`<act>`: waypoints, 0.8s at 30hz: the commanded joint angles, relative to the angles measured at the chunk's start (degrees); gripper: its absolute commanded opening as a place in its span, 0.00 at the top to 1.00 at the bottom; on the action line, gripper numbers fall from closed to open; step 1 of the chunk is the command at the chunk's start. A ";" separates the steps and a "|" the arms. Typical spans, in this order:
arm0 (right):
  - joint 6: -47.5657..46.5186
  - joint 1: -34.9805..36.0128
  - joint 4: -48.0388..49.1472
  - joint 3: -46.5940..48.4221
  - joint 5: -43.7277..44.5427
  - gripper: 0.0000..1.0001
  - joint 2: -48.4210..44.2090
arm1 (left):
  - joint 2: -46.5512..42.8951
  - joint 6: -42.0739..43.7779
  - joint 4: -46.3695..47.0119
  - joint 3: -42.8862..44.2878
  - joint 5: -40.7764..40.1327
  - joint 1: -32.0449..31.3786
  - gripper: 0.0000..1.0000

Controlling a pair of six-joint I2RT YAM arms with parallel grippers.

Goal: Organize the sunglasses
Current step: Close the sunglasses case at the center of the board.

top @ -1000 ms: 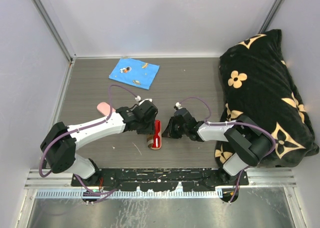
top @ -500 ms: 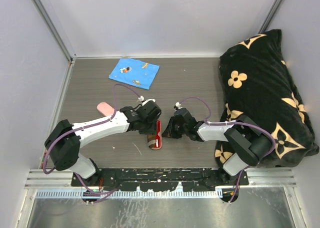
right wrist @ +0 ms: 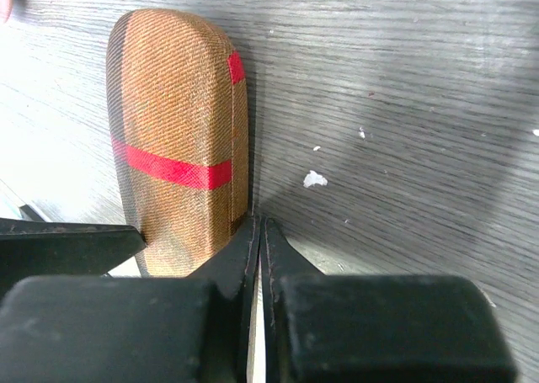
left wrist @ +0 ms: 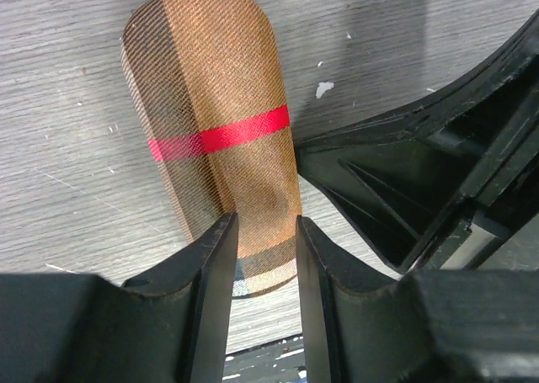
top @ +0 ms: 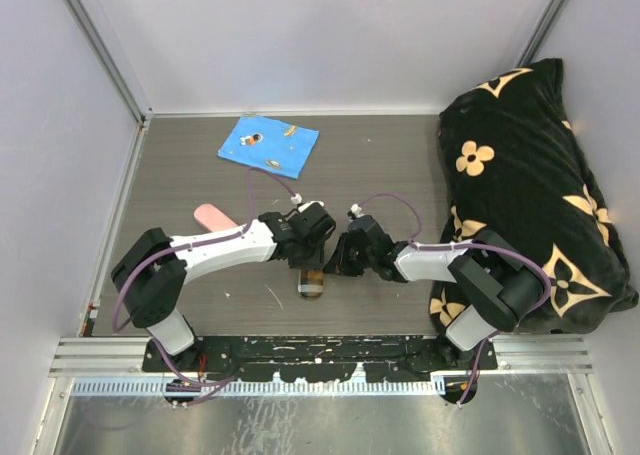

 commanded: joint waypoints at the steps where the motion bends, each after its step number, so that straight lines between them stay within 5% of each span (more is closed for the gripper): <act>1: -0.91 0.06 0.83 1.55 1.34 0.92 -2.14 | 0.66 0.62 1.80 1.28 -0.02 -0.35 0.65; 6: -1.89 0.06 -4.10 0.67 8.79 0.83 -7.32 | -3.59 2.00 0.00 2.02 -3.47 -0.28 0.59; 13: -2.54 0.04 -10.24 -2.00 20.45 0.64 -20.34 | -9.75 3.75 -1.07 2.13 -11.26 -0.28 0.24; 19: -1.85 0.01 -16.44 -3.85 31.45 0.44 -32.00 | -5.51 1.58 -4.61 4.94 -13.73 -0.30 0.03; 24: -1.49 0.04 -20.50 -5.36 39.50 0.25 -43.80 | -0.66 -1.55 -5.70 6.74 -14.70 -0.78 0.02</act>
